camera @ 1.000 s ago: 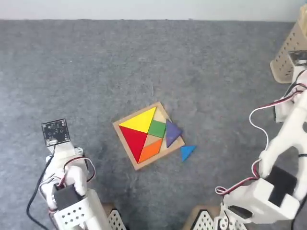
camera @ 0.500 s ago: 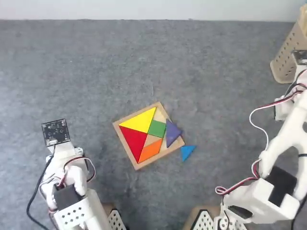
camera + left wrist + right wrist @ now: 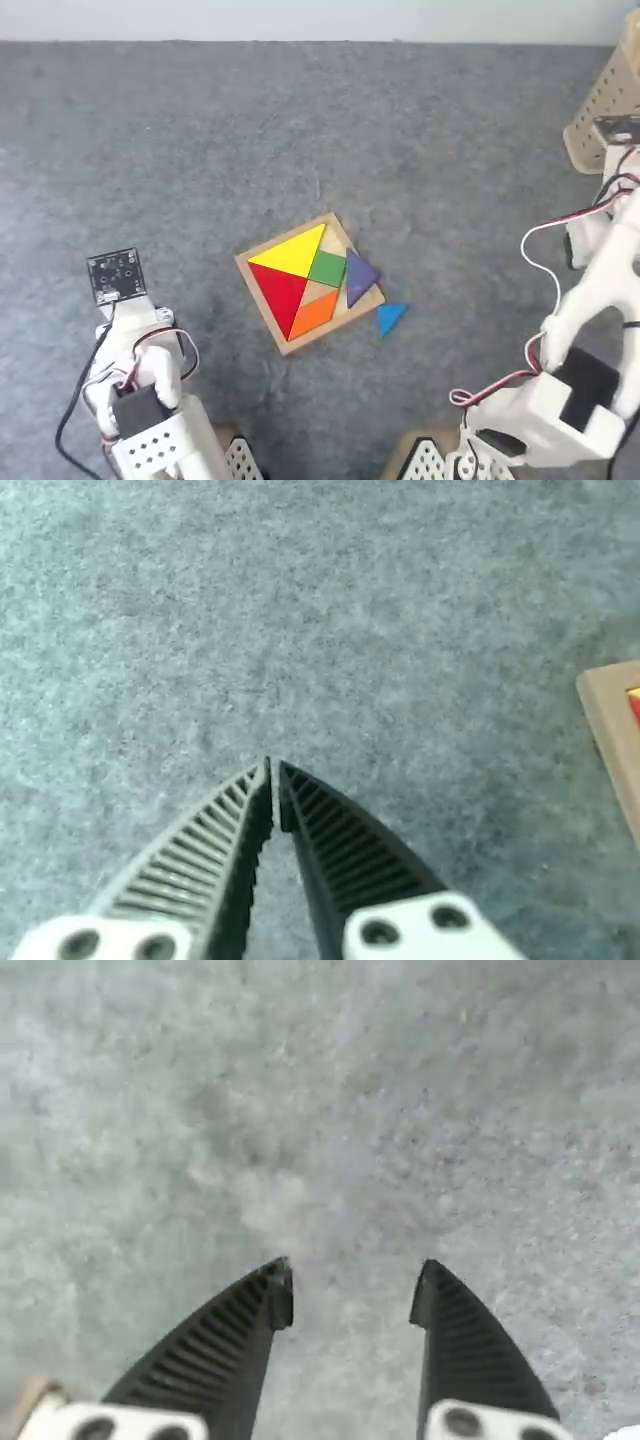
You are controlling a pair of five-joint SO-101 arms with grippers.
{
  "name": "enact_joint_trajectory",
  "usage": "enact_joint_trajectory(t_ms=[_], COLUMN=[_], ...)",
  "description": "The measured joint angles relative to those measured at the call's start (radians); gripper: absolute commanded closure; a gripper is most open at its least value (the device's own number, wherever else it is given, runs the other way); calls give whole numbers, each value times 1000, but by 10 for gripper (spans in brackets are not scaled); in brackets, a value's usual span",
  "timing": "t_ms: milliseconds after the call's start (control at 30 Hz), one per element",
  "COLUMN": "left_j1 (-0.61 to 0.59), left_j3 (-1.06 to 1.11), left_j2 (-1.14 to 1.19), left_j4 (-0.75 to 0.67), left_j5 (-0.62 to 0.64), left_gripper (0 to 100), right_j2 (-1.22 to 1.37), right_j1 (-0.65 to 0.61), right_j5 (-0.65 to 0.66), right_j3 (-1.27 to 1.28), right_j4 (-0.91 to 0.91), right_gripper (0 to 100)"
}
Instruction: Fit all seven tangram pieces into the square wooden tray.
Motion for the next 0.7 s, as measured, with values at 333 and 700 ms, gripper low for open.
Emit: enact_joint_trajectory(t_ms=[333,700], left_j1=[0,0], left_j3=[0,0], left_j2=[0,0], left_j4=[0,0], left_j5=[0,0], left_gripper=[987,987], right_j2=[-34,-450], right_j1=[40,-78], right_j5=[-109,-210], right_j3=[-15,233], right_j4=[-15,-118], right_gripper=[910,913])
